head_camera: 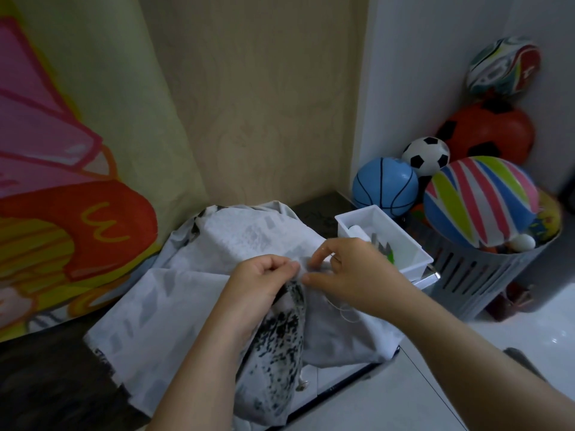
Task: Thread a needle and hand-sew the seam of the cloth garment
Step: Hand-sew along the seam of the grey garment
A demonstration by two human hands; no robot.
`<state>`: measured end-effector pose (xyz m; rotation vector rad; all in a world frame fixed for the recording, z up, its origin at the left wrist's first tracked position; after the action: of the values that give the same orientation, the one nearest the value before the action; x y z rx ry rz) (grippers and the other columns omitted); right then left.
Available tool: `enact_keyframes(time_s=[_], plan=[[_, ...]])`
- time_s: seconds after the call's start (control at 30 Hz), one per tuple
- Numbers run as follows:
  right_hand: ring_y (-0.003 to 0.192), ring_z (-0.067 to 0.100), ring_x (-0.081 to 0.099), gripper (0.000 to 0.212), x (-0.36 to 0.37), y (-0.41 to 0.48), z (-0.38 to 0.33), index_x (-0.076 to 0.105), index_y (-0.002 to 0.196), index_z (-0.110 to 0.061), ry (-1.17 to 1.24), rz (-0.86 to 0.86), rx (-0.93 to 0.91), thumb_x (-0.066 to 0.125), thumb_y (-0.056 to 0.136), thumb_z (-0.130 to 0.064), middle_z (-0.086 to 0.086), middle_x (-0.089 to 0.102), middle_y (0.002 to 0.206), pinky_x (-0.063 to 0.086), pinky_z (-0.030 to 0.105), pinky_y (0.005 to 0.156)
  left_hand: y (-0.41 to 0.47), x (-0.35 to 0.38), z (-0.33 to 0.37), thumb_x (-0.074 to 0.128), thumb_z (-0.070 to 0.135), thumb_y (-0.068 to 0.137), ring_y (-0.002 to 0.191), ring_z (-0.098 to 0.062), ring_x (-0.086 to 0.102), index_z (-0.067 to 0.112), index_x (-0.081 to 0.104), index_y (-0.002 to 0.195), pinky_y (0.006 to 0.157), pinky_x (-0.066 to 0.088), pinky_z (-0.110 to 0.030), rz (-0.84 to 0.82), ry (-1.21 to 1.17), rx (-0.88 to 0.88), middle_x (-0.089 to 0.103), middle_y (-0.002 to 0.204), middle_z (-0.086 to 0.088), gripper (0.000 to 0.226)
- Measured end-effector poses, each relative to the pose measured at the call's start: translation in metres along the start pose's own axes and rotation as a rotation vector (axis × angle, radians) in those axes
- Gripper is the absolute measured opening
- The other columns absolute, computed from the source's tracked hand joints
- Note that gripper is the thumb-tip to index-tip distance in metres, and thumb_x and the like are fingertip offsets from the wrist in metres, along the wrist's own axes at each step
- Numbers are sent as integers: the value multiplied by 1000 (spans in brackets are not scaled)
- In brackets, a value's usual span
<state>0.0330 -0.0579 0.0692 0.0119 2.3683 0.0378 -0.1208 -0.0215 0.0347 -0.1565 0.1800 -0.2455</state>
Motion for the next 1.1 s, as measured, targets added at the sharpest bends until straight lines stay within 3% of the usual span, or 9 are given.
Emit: enact_keyframes(time_s=[0.1,0.2,0.33,0.47,0.6,0.77,0.87,0.97,1.1], plan=[[44,-16,45,14,6,1,0,61,74,-28,12,25,-31,70,82,-35,-24,47,39,33,4,44,-1,0,-1,66,22,87,92,-25,69,15,74,82,95,51,-46,-7,-6,11,75,85,-7,12],[38,2,41,15,2,1,-2,63,73,-22,80,90,-75,66,87,-26,-9,39,37,31,8,42,1,-2,-4,66,20,88,95,-29,69,16,76,81,96,50,-49,-6,-38,-22,75,89,-9,13],[45,6,34,15,-4,1,-6,61,76,-6,545,130,-112,64,87,-15,-2,41,49,38,23,51,4,-5,-6,65,20,88,90,-23,69,24,76,75,92,52,-43,38,5,-23,75,84,-4,18],[41,8,26,15,-10,1,-8,55,71,-5,1132,-48,-146,62,84,-3,-5,31,44,54,40,84,5,-8,-6,64,19,89,86,-23,68,21,75,71,86,54,-40,76,27,-18,74,80,-3,21],[39,6,25,16,-16,1,-8,58,67,-10,1378,-266,-150,64,82,-7,-7,28,45,55,39,74,5,-8,-4,63,19,90,81,-21,68,15,73,76,76,53,-34,83,25,-13,74,79,-5,17],[43,10,29,16,-19,-5,-5,65,82,-7,943,-476,-1,61,88,-22,-2,29,49,57,34,65,4,-7,-2,62,23,90,79,-27,67,16,72,79,77,52,-39,90,61,42,74,79,-6,17],[47,10,49,24,-18,-2,0,66,90,-12,336,-240,-6,64,85,-35,-5,47,48,57,33,68,1,-7,2,63,24,90,79,-16,68,20,71,81,75,54,-31,92,82,93,73,75,4,13],[40,3,39,15,-20,3,3,65,97,-26,107,21,-61,61,88,-37,-9,42,43,38,20,50,-6,-7,9,65,23,88,68,-3,62,23,70,77,65,48,-17,54,115,176,69,67,11,13],[44,-13,44,31,-19,5,7,63,105,-33,-20,-95,-49,67,79,-48,-14,41,46,33,9,45,-14,-9,11,65,20,88,73,-5,63,24,70,78,70,51,-17,-45,164,291,70,74,5,12]])
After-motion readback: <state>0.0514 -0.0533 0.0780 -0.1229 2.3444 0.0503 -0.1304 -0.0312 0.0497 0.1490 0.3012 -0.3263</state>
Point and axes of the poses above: each hand's wrist, its own y-axis towards the middle knuckle, its own x-axis out of the palm, z = x × y, the point moved 1 cm from there along y, towards the middle knuckle
